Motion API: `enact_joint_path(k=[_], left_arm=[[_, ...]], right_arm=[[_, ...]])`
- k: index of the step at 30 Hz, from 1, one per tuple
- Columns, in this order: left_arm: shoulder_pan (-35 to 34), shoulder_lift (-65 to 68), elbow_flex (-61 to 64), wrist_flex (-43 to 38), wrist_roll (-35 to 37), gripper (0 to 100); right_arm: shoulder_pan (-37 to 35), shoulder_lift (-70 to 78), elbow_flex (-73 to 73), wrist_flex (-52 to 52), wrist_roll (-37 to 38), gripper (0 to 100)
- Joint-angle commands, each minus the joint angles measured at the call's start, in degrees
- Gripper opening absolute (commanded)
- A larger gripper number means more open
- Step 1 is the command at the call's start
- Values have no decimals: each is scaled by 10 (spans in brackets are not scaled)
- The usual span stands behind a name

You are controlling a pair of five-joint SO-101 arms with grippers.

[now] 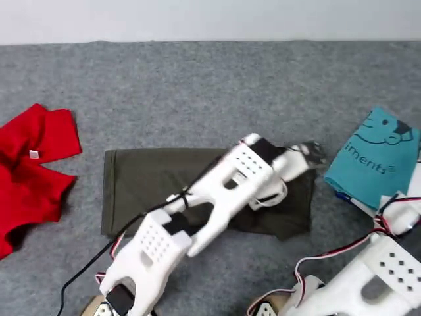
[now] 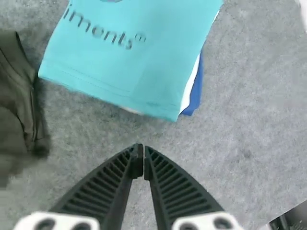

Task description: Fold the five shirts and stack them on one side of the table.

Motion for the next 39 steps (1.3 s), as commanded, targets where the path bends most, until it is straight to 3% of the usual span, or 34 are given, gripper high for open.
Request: enact_joint_path(k=[1, 17, 27, 39], left_arm=[[-42, 3, -29, -12, -6, 152], [-27, -72, -148, 80, -25, 152], [10, -35, -135, -2, -25, 152], [24, -11, -153, 32, -25, 152]], right_arm=[[6, -12, 9, -8, 1, 11], [3, -11, 10, -22, 1, 11], [2, -9, 10, -22, 1, 11], [2, -10, 11, -22, -2, 11]])
